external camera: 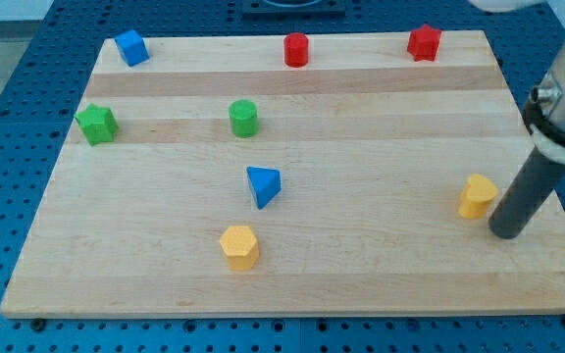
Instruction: Slide the yellow heart at the center right side of the board
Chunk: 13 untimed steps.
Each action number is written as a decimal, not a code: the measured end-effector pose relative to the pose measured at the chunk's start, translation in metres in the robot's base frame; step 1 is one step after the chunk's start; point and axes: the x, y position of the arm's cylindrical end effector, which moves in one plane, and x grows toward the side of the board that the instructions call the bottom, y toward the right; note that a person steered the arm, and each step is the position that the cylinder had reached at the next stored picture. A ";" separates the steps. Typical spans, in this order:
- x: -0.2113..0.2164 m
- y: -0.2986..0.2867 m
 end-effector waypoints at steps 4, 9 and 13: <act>-0.057 -0.032; -0.096 0.029; -0.110 0.037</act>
